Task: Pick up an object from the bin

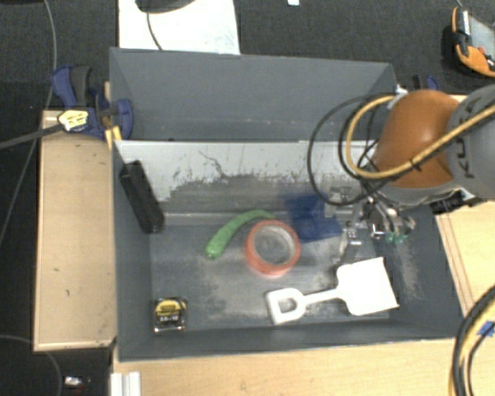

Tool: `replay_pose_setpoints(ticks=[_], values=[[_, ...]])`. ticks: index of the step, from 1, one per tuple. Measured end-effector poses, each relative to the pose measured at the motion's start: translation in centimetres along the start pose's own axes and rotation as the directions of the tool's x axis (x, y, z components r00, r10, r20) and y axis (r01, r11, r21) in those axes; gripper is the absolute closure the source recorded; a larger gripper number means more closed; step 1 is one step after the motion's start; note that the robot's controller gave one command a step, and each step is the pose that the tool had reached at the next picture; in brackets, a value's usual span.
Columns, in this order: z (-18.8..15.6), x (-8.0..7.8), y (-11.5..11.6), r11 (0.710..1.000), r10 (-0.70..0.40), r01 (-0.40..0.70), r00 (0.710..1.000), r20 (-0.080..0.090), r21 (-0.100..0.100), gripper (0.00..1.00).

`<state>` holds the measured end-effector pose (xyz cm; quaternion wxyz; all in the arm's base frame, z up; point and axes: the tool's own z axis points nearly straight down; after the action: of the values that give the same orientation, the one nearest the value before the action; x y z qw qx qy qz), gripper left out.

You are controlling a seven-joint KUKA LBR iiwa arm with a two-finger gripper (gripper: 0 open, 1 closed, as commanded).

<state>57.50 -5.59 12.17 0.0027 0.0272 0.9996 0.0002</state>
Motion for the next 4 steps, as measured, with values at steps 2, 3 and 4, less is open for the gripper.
replay_pose_setpoints(ticks=[2,3,4], values=[[2.3,0.2,1.5,0.999,-0.035,0.035,0.999,-0.004,-0.002,0.00],[4.6,0.2,1.6,0.999,0.049,-0.050,0.999,0.011,0.000,0.00],[4.8,0.5,1.6,0.994,0.107,-0.107,0.994,0.004,-0.002,0.00]])
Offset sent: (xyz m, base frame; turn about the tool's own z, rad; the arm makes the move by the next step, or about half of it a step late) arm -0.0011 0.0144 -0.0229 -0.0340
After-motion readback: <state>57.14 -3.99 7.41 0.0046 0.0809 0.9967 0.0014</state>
